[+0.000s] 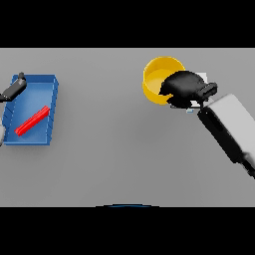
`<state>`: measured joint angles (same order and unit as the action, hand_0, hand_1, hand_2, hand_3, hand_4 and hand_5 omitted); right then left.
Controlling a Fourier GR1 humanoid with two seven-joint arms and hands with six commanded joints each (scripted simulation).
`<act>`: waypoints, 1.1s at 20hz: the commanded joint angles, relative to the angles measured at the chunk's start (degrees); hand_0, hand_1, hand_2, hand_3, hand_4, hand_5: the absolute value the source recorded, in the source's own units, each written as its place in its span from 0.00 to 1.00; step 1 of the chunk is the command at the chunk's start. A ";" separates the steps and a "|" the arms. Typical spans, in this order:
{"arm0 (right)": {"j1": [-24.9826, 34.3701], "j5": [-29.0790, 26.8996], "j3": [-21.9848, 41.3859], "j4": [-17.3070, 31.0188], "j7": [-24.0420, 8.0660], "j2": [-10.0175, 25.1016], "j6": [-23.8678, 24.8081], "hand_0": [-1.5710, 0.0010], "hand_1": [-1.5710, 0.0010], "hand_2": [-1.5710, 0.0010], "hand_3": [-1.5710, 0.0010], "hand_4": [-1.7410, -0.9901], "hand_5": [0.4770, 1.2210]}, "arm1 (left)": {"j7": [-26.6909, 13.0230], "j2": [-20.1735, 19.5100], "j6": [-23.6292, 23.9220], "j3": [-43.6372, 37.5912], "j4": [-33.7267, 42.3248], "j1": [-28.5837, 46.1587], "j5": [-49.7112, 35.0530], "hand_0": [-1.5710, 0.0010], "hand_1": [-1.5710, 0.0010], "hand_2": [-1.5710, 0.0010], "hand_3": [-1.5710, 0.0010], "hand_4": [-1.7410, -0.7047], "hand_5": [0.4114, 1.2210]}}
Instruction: Pick up the red beaker and tilt it to pour out 1 green nut into yellow bowl. Pick up the yellow bowl and place it on the metallic measuring scale.
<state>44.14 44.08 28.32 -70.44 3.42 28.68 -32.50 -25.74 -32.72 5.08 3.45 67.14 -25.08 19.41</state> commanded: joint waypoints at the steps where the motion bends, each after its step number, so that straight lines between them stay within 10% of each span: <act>1: -0.07 0.05 -0.89 1.12 0.63 0.98 1.09 0.00 0.00 0.03 0.22 0.00 1.00 | 0.25 0.10 0.14 -0.01 0.15 0.61 -0.05 1.00 1.00 1.00 1.00 0.96 0.37; 12: 2.26 3.11 -5.09 20.38 5.38 2.01 11.81 0.00 0.00 0.08 0.18 0.00 1.00 | -0.47 -0.48 -0.66 0.18 1.26 1.05 0.20 1.00 1.00 1.00 1.00 0.98 0.33; 22: 1.93 2.40 -6.37 27.72 8.71 -0.18 15.22 0.01 0.00 0.15 0.09 0.00 1.00 | -0.15 -0.38 -0.38 0.25 0.89 1.13 0.46 1.00 1.00 1.00 1.00 0.98 0.32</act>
<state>46.03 46.47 21.97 -42.70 12.17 28.49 -17.33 -25.81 -33.10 4.69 3.70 68.03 -23.94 19.87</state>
